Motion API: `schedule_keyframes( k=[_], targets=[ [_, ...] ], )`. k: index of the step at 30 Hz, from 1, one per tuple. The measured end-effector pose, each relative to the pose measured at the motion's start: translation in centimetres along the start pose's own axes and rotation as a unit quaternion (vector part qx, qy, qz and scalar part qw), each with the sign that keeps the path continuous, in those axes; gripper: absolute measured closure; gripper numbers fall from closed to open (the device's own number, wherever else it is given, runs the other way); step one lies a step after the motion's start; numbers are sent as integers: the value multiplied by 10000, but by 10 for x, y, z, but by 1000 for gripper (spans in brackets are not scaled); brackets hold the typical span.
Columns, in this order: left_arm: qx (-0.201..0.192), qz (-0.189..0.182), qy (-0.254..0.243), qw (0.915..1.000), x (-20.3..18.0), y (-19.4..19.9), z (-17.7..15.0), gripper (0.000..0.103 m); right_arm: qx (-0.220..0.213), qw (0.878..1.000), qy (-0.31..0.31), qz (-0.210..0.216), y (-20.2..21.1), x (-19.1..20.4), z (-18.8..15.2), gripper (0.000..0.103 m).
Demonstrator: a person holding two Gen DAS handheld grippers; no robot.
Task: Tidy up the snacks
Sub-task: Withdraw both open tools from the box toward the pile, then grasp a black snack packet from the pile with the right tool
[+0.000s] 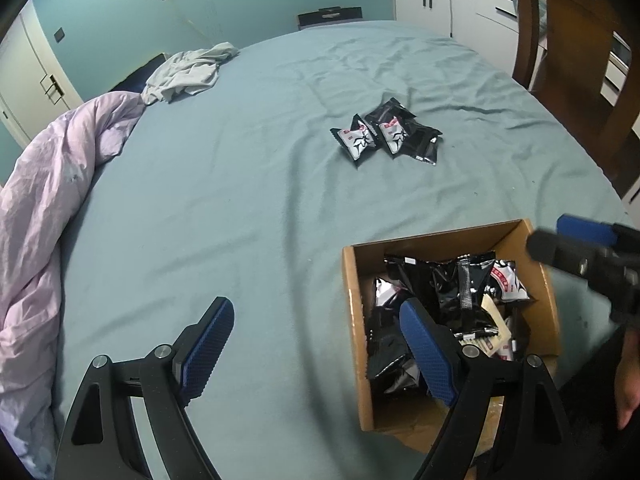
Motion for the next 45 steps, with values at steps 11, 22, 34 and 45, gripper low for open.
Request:
schedule_keyframes(
  k=[11,22,34,45],
  targets=[
    [-156,-64,17,9999,-2,5,6,16,-16,9925,501,-1112,40,-14,14,22],
    [-118,-182,106,9997,-2,9,6,15,-189,9887,-254,-1462,23,-41,32,22],
    [-99,-79,-146,9998,-12,3,9,14,-83,9900,-344,-1366,-22,-69,58,22],
    [-18,-313,-237,9992,-19,2,12,13,139,9916,-60,-1284,-70,-76,78,22]
  ],
)
Point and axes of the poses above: each gripper's, at about its wrist camera, not at the fingertips, and y roughly against the way its jaws point, x to its left, z to its top, the point moved 4 cm from there along -y, roughly the way its jaws point, and after that the axes turned 15 degrees about z, right-handed, at the moved point
